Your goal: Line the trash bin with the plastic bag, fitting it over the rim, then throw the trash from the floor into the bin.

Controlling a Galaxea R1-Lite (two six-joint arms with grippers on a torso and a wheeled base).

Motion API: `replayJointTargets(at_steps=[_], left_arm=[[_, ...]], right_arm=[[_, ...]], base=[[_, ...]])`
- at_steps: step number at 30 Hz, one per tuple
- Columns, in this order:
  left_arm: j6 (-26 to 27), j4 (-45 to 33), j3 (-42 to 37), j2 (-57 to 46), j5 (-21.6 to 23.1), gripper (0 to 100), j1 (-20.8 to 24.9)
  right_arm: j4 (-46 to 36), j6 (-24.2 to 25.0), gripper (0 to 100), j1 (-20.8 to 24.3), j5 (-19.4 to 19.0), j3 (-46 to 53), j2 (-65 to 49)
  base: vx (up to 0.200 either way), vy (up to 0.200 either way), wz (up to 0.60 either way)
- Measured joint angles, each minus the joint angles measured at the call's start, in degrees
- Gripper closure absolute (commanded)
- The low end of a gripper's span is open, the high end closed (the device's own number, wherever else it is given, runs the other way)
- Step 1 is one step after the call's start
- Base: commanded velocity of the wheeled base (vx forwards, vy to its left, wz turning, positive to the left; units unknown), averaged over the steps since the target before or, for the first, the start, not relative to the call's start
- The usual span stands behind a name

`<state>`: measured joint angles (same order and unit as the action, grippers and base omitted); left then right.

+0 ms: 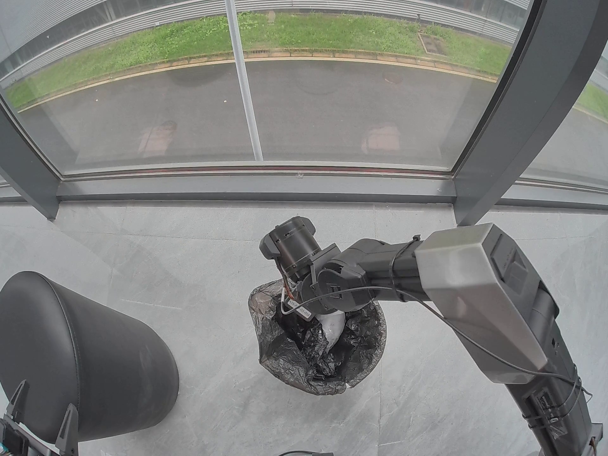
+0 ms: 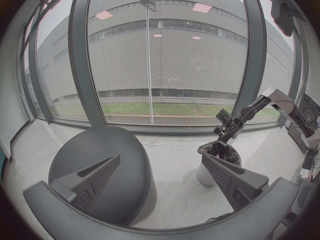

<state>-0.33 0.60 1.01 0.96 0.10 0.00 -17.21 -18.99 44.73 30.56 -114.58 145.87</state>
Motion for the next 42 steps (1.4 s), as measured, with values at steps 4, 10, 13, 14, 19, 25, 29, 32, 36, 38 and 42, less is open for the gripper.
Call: replayJointTargets(at_steps=[4,10,13,14,19,25,29,32,36,38,42], left_arm=[[0.00,0.00,0.00,0.00,0.00,0,0.00],[0.00,0.00,0.00,0.00,0.00,0,0.00],[0.01,0.00,-0.02,0.00,0.00,0,0.00],[0.01,0.00,-0.02,-0.02,0.00,0,0.00],[0.00,0.00,-0.02,0.00,0.00,0,0.00],[0.00,0.00,-0.02,0.00,0.00,0,0.00],[0.01,0.00,-0.02,0.00,0.00,0,0.00],[0.01,0.00,-0.02,0.00,0.00,0,0.00],[0.00,0.00,-0.02,0.00,0.00,0,0.00],[0.00,-0.02,-0.02,0.00,0.00,0,0.00],[0.01,-0.02,0.00,0.00,0.00,0,0.00]], right_arm=[[-2.08,-0.63,100,1.49,1.56,-0.02,-3.67],[-9.25,-0.79,100,3.39,3.32,-0.02,-11.08],[-13.46,-0.90,100,4.00,4.06,-0.02,-15.20],[-14.75,-0.95,100,4.08,4.30,-0.02,-16.49],[-23.65,-1.01,100,4.02,5.56,-0.02,-24.28],[-35.33,-0.98,100,1.29,6.88,-0.02,-33.44],[-41.63,-0.82,100,-1.10,7.84,-0.02,-38.18],[-47.35,-0.79,100,-3.63,9.84,-0.02,-42.24],[-52.07,-1.01,100,-8.57,10.98,-0.02,-47.47],[-53.57,-1.21,100,-11.33,11.20,-0.02,-49.65],[-57.34,-1.76,100,-17.75,11.37,-0.02,-54.22]], base=[[0.000,0.000,0.00],[0.000,0.000,0.00],[0.000,0.000,0.00],[0.000,0.000,0.00],[0.000,0.000,0.00],[0.000,0.000,0.00],[0.000,0.000,0.00],[0.000,0.000,0.00],[0.000,0.000,0.00],[0.000,0.000,0.00],[0.000,0.000,0.00]])
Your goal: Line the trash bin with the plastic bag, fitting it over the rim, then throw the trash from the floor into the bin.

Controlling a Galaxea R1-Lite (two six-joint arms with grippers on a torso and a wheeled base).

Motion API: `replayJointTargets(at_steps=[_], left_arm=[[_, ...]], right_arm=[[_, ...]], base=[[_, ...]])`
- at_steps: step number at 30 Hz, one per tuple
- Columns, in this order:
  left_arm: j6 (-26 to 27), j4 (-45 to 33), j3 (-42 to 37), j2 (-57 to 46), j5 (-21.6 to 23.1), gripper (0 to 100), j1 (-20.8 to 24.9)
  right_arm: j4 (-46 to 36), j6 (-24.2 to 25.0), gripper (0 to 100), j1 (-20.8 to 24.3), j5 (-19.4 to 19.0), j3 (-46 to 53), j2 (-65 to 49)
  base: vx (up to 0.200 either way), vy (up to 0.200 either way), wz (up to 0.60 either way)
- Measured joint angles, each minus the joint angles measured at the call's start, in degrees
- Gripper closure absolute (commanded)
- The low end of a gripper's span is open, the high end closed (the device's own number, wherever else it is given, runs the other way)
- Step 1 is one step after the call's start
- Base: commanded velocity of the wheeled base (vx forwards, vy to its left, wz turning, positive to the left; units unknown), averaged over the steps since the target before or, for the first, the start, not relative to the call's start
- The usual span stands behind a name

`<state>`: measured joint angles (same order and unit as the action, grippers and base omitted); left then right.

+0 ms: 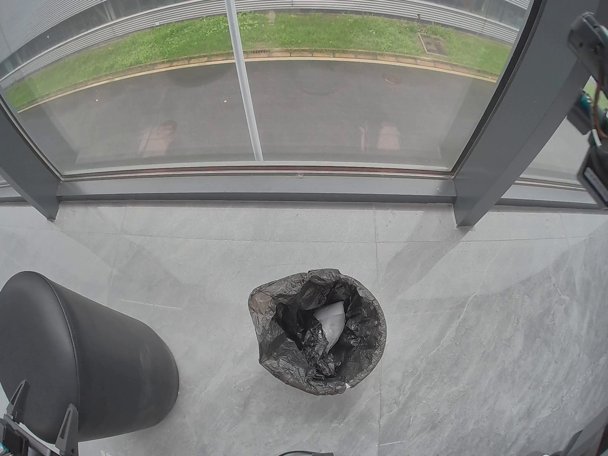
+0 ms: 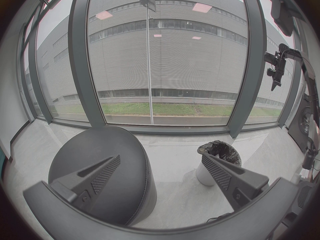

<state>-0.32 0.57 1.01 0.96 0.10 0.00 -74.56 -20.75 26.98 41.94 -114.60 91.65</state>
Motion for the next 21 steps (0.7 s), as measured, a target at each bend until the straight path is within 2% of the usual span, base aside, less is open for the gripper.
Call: replayJointTargets(at_steps=[6,12,16,21], left_arm=[[-0.01,0.02,0.00,0.00,0.00,0,0.00],[-0.01,0.02,0.00,0.00,0.00,0,0.00],[0.00,0.02,0.00,0.00,0.00,0,0.00],[-0.01,0.02,0.00,0.00,0.00,0,0.00]], right_arm=[[-5.69,-0.33,100,-10.25,0.10,0.00,-7.01],[-10.15,-0.43,100,-17.66,-0.50,0.00,-13.20],[-14.24,-0.43,100,-22.49,-5.01,0.00,-17.68],[-14.48,-0.38,100,-26.54,-9.95,0.00,-25.20]], base=[[0.000,0.000,0.00],[0.000,0.000,0.00],[0.000,0.000,0.00],[0.000,0.000,0.00]])
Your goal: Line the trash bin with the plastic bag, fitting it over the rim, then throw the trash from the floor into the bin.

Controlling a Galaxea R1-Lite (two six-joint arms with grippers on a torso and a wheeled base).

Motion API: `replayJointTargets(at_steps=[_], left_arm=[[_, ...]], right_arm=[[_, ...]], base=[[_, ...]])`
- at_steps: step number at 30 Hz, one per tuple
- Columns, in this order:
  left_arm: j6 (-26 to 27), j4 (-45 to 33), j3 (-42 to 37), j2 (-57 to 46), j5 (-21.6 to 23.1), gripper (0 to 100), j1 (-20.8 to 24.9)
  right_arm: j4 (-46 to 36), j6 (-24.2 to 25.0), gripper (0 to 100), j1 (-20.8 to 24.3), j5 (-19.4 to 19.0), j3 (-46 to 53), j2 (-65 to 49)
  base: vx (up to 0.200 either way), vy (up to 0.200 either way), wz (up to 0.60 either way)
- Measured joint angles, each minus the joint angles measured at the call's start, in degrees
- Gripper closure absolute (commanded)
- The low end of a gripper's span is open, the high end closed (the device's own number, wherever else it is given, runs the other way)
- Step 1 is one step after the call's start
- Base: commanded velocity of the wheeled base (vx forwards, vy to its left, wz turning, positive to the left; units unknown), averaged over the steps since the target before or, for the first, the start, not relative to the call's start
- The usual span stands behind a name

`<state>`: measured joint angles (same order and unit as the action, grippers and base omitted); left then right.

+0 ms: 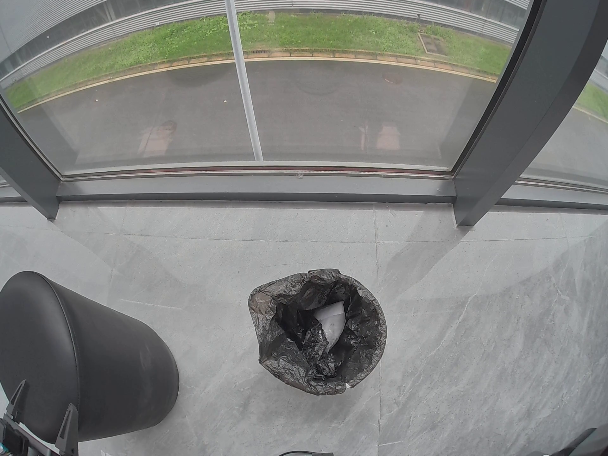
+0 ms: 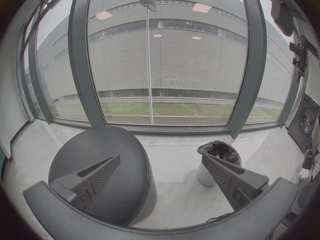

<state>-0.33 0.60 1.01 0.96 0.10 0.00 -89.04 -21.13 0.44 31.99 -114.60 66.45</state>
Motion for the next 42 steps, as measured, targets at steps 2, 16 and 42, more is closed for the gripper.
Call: replayJointTargets(at_steps=[2,16,42], left_arm=[[0.01,0.00,0.00,0.00,0.00,0,0.00],[0.01,0.00,0.00,0.00,0.00,0,0.00],[0.01,0.06,0.00,0.00,0.00,0,0.00]], right_arm=[[-0.02,0.05,100,-0.93,-0.93,0.00,-3.78],[21.14,0.30,100,-2.97,-2.79,7.36,-32.52],[68.99,1.34,100,-1.18,-5.67,74.23,-62.73]], base=[[0.000,0.000,0.00],[0.000,0.000,0.00],[0.000,0.000,0.00]])
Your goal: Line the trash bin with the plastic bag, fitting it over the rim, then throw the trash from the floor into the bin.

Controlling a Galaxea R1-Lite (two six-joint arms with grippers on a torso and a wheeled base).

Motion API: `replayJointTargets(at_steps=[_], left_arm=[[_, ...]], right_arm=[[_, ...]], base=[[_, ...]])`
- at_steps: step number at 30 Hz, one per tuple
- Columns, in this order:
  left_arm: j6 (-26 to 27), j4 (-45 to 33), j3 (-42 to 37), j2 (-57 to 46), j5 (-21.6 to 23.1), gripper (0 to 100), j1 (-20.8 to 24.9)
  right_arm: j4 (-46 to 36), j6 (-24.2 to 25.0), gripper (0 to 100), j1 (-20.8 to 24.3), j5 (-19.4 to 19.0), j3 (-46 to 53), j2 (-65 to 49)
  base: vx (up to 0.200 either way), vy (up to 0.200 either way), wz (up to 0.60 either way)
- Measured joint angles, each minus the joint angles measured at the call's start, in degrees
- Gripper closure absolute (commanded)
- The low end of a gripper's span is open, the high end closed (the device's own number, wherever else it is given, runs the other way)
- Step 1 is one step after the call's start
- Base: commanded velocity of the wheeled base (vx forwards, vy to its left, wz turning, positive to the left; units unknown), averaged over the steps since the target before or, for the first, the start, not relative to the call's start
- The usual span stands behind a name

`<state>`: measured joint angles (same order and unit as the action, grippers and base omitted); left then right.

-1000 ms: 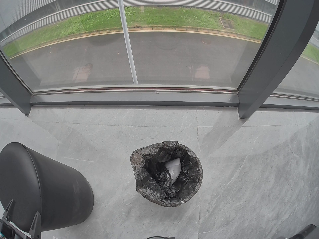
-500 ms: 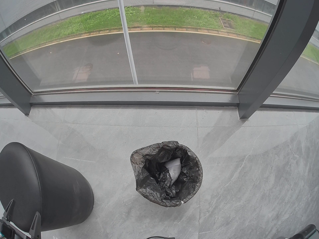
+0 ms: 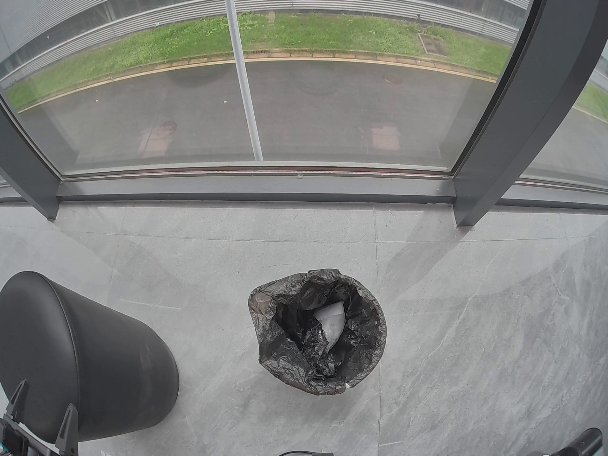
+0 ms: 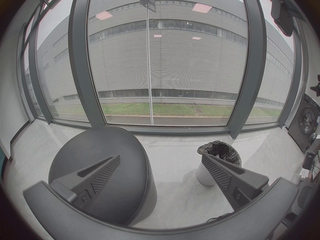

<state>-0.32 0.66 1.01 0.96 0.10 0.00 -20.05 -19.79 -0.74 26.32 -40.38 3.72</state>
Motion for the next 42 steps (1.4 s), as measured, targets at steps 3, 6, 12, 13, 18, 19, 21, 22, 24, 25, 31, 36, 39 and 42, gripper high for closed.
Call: replayJointTargets(at_steps=[3,6,12,13,18,19,21,22,24,25,31,36,39,42], left_arm=[[0.00,0.00,0.00,0.00,-0.02,0,0.00],[-0.01,0.00,0.00,0.00,0.00,0,0.00],[-0.01,0.00,0.00,0.00,0.00,0,0.00],[-0.01,0.00,0.00,0.00,0.00,0,0.00],[0.00,0.00,0.00,0.00,0.00,0,0.00],[-0.01,-0.01,0.00,0.00,0.00,0,0.00],[-0.01,-0.01,0.00,0.00,0.00,0,0.00],[-0.01,-0.01,0.00,0.00,0.00,0,0.00],[-0.01,-0.01,0.00,0.00,-0.02,0,0.00],[0.00,-0.01,0.00,0.00,-0.02,0,0.00],[-0.01,-0.01,-0.02,0.00,0.00,0,0.00],[0.00,-0.01,-0.02,0.00,0.00,0,0.00],[0.00,-0.01,-0.02,0.00,0.00,0,0.00],[-0.01,-0.04,-0.02,0.00,0.00,0,0.00]], right_arm=[[7.28,0.44,100,0.26,-0.27,7.55,-1.41],[14.95,0.66,100,0.37,-0.73,15.24,-2.16],[29.87,1.91,100,0.54,-5.11,31.32,-2.82],[31.62,2.66,100,0.59,-7.03,33.52,-2.88],[33.79,5.18,100,0.63,-12.45,38.34,-3.01],[32.77,5.86,100,0.63,-12.78,38.64,-3.01],[29.29,7.63,100,0.63,-13.41,39.01,-3.04],[27.19,8.87,100,0.63,-13.96,39.14,-3.04],[24.61,12.18,100,0.65,-15.57,39.23,-3.04],[23.86,14.15,100,0.65,-16.80,39.28,-3.04],[23.11,20.03,100,0.67,-25.70,39.36,-3.06],[22.89,17.30,100,0.65,-28.75,39.36,-3.06],[22.28,16.59,100,0.63,-29.07,39.36,-3.04],[19.61,16.46,100,0.59,-28.61,39.36,-3.01]], base=[[0.000,0.000,0.00],[0.000,0.000,0.00],[0.000,0.000,0.00],[0.000,0.000,0.00],[0.000,0.000,0.00],[0.000,0.000,0.00],[0.000,0.000,0.00],[0.000,0.000,0.00],[0.000,0.000,0.00],[0.000,0.000,0.00],[0.000,0.000,0.00],[0.000,0.000,0.00],[0.000,0.000,0.00],[0.000,0.000,0.00]])
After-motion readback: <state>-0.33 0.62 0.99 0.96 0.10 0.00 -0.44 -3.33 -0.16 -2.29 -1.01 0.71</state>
